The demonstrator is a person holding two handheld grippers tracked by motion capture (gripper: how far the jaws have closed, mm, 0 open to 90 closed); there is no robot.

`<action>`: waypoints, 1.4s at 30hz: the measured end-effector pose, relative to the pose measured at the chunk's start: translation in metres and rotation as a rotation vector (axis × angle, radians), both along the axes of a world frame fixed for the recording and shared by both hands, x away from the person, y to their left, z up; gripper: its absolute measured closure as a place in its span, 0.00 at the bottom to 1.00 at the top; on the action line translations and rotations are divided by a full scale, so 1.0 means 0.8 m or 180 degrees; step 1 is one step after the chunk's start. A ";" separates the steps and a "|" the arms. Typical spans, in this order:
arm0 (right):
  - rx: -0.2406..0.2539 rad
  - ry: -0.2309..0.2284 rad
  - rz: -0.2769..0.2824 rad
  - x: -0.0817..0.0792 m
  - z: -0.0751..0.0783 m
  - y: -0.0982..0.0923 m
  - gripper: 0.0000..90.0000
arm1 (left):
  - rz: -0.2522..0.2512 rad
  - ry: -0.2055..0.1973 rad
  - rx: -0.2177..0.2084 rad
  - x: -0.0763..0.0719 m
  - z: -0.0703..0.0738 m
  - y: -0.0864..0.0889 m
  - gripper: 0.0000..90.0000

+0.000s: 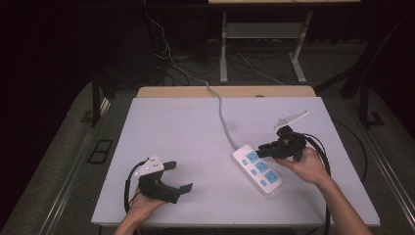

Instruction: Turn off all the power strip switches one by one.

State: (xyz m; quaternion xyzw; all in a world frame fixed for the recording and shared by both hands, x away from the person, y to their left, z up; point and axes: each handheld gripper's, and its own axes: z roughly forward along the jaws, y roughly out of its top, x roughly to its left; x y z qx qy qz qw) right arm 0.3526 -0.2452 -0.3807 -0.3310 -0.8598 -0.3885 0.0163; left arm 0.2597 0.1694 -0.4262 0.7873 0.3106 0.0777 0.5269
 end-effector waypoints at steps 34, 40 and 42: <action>0.0491 -0.0387 -0.0931 -0.121 -0.035 -0.072 0.01 | 0.0026 0.0016 0.0019 0.001 -0.001 0.001 0.00; 0.0493 -0.0412 -0.0980 -0.132 -0.049 -0.076 0.01 | 0.0031 0.0031 0.0034 0.002 -0.002 0.001 0.00; 0.0472 -0.0419 -0.0994 -0.133 -0.053 -0.077 0.01 | 0.0030 0.0037 0.0036 0.003 -0.002 0.001 0.00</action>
